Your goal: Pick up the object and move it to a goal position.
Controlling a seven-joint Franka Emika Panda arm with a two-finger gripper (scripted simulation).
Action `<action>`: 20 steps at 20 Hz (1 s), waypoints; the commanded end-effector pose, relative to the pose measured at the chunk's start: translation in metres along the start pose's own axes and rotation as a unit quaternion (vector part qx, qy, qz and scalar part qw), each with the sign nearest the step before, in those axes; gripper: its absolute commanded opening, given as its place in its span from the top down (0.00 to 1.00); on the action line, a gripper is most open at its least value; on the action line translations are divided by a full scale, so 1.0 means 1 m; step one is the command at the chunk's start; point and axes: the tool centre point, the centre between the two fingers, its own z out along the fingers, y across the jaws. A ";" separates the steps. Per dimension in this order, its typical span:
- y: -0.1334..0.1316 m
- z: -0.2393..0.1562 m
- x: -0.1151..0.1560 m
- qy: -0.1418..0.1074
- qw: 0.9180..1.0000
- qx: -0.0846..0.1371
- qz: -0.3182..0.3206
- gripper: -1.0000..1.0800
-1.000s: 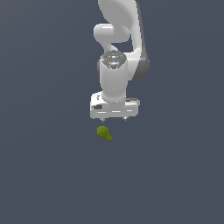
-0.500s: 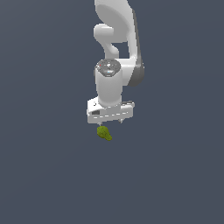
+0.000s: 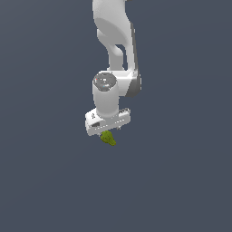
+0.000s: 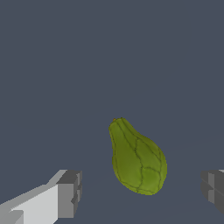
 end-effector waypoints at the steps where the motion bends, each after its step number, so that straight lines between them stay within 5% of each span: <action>1: 0.004 0.007 -0.002 -0.001 1.000 0.000 -0.021 0.04; 20: 0.012 0.039 -0.007 -0.002 0.998 0.000 -0.056 0.04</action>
